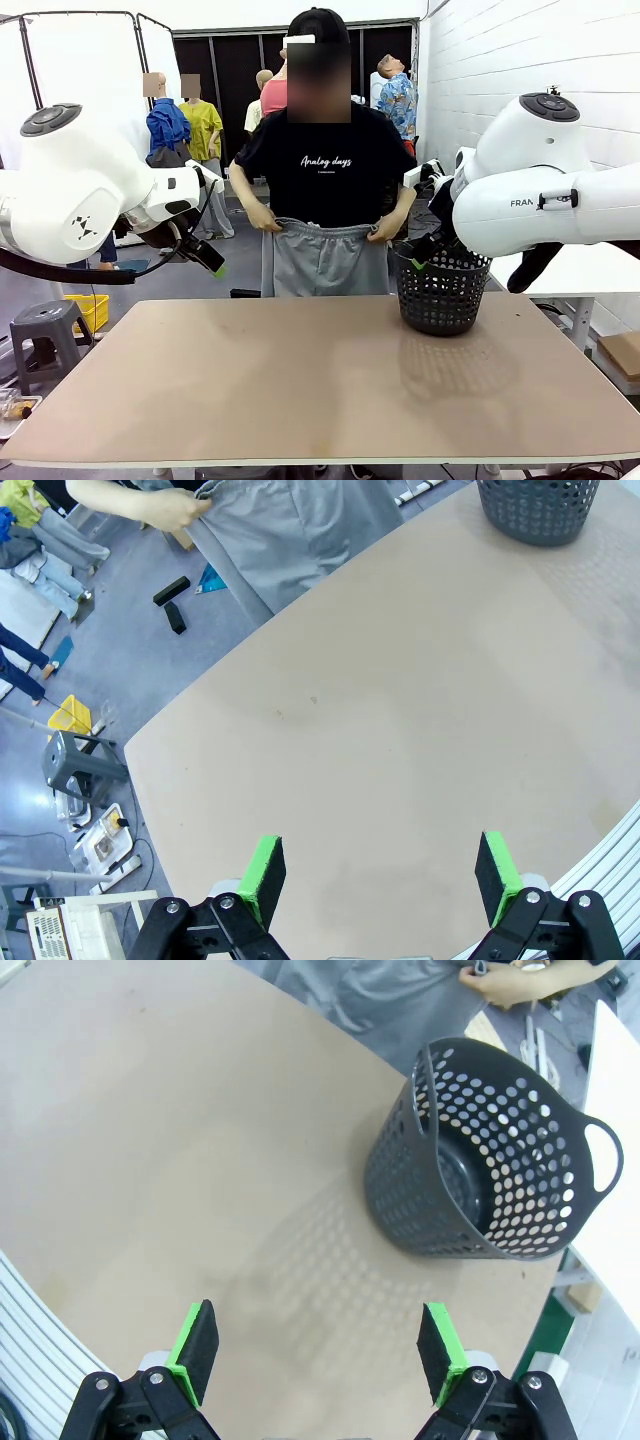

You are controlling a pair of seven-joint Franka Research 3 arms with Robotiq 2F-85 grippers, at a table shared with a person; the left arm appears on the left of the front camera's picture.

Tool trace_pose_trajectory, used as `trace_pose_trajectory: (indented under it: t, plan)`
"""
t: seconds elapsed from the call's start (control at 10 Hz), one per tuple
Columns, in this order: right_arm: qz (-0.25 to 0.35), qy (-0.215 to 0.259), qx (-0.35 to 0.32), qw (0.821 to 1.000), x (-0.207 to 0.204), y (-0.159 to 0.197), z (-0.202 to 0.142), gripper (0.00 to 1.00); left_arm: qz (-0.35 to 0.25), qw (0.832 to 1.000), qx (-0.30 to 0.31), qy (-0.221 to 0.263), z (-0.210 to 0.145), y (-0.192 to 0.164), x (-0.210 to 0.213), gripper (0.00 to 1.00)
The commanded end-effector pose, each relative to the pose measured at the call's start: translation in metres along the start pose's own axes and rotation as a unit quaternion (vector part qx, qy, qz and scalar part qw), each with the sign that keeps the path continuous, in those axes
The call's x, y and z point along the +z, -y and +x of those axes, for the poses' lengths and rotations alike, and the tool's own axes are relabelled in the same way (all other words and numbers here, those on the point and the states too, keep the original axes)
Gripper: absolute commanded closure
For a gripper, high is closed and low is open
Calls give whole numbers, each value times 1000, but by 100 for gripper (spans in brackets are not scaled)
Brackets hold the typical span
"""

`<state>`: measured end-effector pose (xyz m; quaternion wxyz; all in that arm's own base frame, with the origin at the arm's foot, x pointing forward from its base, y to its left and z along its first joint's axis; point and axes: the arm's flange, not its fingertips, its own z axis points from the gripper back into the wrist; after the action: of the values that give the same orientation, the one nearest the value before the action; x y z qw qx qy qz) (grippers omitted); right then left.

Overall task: Fold the training pants.
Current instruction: Grab both ends of the Training pants handed by a person.

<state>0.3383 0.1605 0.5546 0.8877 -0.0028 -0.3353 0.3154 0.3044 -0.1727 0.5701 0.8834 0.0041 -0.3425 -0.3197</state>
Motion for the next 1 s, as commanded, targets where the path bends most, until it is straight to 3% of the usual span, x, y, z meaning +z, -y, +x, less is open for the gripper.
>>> trace_pose_trajectory:
  t: [0.0,0.9]
  plan:
    - [0,4,-1,1000,-4,0,1,0,2,1000,-7,5,1,-1,-2,0]
    - [0,4,-1,1000,-4,0,1,0,2,1000,-7,5,1,-1,-2,0]
